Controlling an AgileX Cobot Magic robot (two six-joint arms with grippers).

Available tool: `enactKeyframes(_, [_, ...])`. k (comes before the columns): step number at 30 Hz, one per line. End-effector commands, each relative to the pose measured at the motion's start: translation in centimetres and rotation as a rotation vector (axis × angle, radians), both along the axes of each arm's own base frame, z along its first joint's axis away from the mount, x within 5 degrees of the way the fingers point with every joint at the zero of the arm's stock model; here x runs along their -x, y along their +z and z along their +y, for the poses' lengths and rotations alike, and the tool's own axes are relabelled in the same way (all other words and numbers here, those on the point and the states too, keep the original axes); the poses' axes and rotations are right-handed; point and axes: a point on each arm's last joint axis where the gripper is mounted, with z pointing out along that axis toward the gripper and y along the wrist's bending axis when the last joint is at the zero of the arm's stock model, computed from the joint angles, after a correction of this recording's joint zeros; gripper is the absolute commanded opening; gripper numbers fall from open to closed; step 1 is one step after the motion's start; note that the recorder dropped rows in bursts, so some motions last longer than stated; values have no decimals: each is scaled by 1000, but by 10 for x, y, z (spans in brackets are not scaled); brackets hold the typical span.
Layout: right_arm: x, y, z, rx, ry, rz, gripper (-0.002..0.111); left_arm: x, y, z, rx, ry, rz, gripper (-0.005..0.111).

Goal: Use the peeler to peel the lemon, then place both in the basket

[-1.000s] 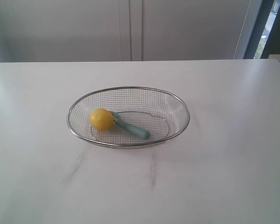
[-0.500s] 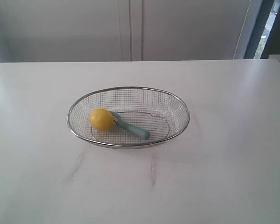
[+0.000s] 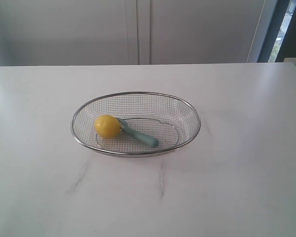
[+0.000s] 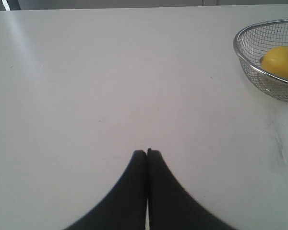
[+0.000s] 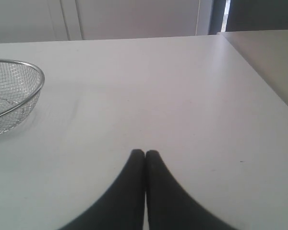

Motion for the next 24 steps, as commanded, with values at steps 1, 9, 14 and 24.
enactKeyframes(1, [0,-1,0,-16,-12,-1,0,0,-1,0,2,3,-4,0])
enactKeyframes(9, [0,-1,0,49,5,0,0,0,-1,0,2,3,-4,0])
enactKeyframes(14, [0,-1,0,58,7,-7,0,0,-1,0,2,3,-4,0])
enactKeyframes(24, [0,-1,0,58,7,-7,0,0,-1,0,2,3,-4,0])
